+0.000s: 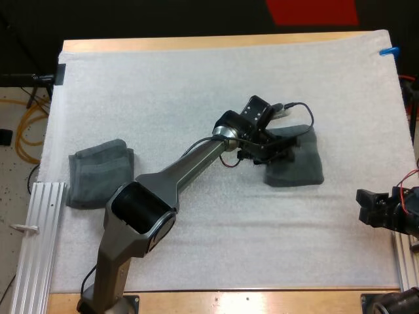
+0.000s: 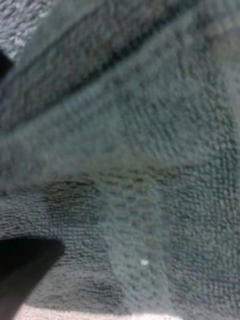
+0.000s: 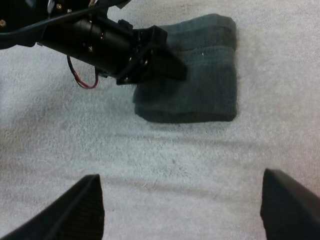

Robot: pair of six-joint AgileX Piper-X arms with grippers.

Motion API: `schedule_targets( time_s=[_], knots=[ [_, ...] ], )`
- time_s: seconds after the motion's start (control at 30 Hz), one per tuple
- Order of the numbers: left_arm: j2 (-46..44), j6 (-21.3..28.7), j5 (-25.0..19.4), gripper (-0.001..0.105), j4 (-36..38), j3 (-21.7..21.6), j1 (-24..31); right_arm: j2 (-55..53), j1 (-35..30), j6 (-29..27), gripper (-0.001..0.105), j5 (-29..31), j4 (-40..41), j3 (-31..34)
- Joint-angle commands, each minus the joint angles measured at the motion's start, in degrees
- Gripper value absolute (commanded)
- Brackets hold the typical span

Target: Pick towel from pile fold and stack

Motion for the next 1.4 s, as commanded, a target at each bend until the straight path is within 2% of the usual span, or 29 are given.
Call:
schedule_targets(
  time_s=[0.0,0.13,0.2,0.3,0.4,0.53,0.67,0.83,1.07,1.2,1.37],
  knots=[
    [0.2,-0.2,-0.3,0.028,-0.6,0.0,-0.4,-0.2,0.0,-0.6,0.064,0.1,-0.2,-0.3],
    [0.2,2.8,-0.3,0.000,-0.6,0.0,-0.4,-0.2,0.0,-0.6,0.064,0.1,-0.2,-0.3],
    [0.2,5.4,-0.3,0.000,-0.7,0.0,-0.4,-0.2,0.0,-0.6,0.064,0.1,-0.2,-0.3],
    [-0.7,13.1,-1.1,0.000,1.7,-1.0,-0.1,-0.2,0.0,-0.6,0.064,0.1,-0.4,-0.3],
    [-3.5,22.4,-5.2,0.000,7.7,-3.0,0.9,-0.2,0.0,-0.6,0.064,0.1,-0.8,-0.3],
    [-10.0,36.7,-12.9,0.000,18.7,-6.4,3.7,-0.2,0.0,-0.6,0.064,0.1,-2.0,-0.3],
    [-16.4,44.7,-15.6,0.000,25.3,-6.6,8.1,-0.2,0.0,-0.6,0.064,0.1,-3.3,-0.3],
    [-23.3,48.8,-15.6,0.000,33.4,-6.6,16.6,-0.2,0.0,-0.6,0.064,0.1,-4.3,-0.3],
    [-26.7,50.6,-15.6,0.000,44.3,-6.6,27.8,-0.2,0.0,-0.6,0.064,-0.5,-5.1,-0.3],
    [-26.7,52.1,-15.3,0.000,45.3,-5.0,33.0,-0.2,0.0,-0.6,0.064,-0.8,-5.1,-0.3],
    [-26.7,52.9,-11.2,0.000,45.7,0.0,39.5,-0.2,0.0,-0.3,0.064,-0.8,-5.1,-0.3]
  ],
)
